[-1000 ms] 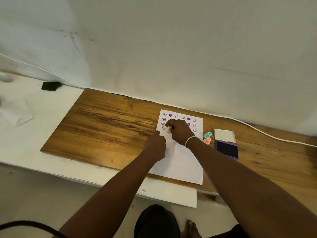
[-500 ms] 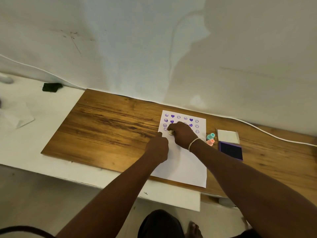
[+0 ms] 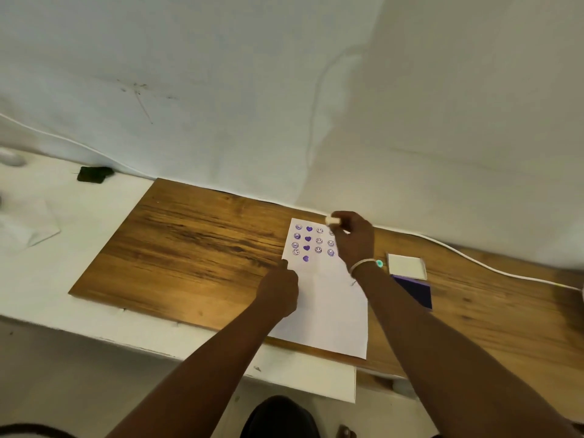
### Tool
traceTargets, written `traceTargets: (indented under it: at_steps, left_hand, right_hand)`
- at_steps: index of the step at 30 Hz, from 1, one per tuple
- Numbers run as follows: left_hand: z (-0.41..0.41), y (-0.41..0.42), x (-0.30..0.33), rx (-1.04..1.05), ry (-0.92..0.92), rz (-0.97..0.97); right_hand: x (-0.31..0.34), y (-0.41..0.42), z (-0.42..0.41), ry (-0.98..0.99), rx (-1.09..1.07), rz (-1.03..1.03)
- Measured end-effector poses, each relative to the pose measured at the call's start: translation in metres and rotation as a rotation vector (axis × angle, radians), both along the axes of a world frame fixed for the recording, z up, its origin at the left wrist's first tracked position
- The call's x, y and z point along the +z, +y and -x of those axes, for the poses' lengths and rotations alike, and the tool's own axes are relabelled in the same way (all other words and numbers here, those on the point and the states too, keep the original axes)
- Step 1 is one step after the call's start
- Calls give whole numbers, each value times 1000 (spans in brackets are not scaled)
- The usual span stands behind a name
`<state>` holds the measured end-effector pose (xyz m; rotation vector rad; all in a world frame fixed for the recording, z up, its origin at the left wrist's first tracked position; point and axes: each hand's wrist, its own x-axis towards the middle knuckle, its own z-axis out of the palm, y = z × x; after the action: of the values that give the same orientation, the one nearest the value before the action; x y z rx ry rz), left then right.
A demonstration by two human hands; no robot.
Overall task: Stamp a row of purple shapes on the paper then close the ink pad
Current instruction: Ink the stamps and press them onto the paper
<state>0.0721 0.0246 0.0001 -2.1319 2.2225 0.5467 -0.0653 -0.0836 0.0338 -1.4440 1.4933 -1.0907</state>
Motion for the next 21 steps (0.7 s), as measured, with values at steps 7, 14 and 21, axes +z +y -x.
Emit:
traceTargets:
  at_steps: [7,14,21]
  left_hand:
    - [-7,7,9,84,233,-19]
    - [16,14,55,402,937,-33]
    - [46,10,89,335,1363,-123]
  right_hand:
    - [10,39,75,-557,-116,-418]
    - [14,94,94,-1060,-117,-623]
    - [45,120,103,-1153,4,-615]
